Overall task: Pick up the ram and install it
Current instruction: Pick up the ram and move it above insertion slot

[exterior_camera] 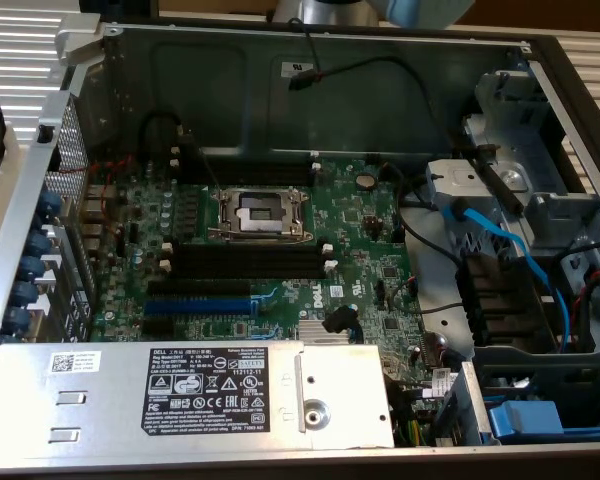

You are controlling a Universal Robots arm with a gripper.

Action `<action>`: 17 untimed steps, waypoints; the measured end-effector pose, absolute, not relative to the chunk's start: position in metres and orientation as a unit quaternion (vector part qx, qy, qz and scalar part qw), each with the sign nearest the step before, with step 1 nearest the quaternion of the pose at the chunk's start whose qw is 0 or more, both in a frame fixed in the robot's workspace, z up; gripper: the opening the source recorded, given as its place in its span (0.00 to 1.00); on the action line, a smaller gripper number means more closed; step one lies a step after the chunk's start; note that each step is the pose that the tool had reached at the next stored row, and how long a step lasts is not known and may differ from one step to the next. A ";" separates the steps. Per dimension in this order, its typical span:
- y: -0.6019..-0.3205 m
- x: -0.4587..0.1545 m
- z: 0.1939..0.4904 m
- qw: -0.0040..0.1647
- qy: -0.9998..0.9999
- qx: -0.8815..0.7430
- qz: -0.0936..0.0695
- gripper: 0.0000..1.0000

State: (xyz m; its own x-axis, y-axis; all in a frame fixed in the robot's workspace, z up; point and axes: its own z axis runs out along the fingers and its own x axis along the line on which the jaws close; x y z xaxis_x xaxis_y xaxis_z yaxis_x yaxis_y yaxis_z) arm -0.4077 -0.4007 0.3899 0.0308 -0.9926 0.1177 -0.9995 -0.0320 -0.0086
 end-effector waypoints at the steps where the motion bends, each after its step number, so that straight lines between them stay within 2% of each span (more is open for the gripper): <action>1: -0.401 -0.403 0.392 0.038 -0.695 0.717 0.045 0.12; 17: -0.401 -0.331 0.405 0.038 -0.695 0.717 0.045 0.12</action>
